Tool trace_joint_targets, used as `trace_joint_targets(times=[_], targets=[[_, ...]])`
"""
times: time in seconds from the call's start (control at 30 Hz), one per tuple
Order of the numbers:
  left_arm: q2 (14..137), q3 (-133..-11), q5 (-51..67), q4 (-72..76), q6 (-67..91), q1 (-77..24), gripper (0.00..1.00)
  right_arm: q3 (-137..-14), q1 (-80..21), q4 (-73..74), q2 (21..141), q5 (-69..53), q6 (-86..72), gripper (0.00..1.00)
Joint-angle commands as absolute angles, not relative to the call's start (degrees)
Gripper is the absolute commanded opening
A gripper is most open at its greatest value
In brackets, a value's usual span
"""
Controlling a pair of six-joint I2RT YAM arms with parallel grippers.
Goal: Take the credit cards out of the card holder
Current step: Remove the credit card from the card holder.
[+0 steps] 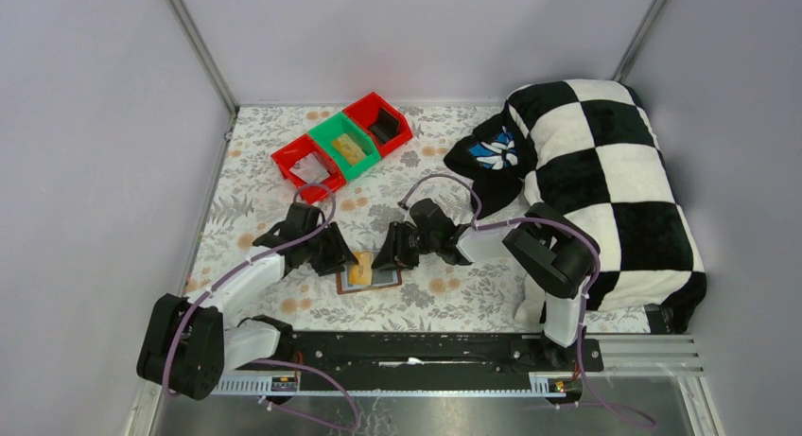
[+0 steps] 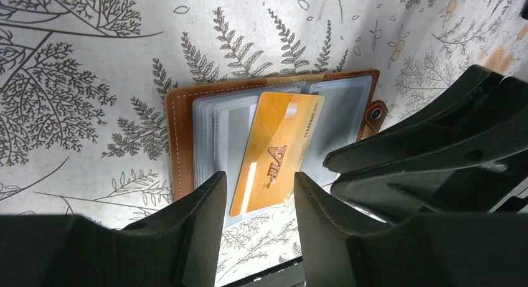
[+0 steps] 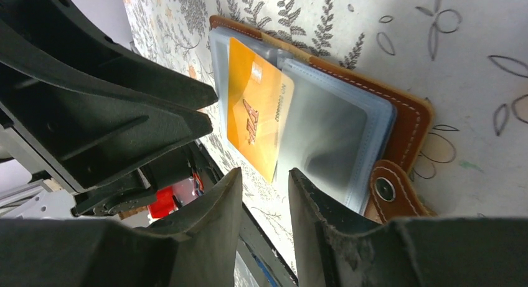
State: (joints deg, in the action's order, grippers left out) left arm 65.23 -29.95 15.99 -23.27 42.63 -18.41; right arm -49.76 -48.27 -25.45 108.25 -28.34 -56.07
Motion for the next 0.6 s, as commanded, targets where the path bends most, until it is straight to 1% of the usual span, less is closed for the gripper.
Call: trace_joint_targets(times=[0.0, 0.37, 0.57], targets=[[65.35, -29.65, 16.17, -19.16, 43.65, -18.15, 0.48, -51.00, -49.29, -29.00, 109.25, -30.67, -57.26, 0.41], [66.21, -29.04, 15.72, -17.61, 43.77, -18.19, 0.49, -50.83, -49.54, -30.76, 112.04, -30.29, -58.25, 0.41], [67.96, -28.68, 15.84, -16.90, 43.42, -18.12, 0.52, -48.70, -49.50, -29.62, 114.50, -27.55, -59.86, 0.39]])
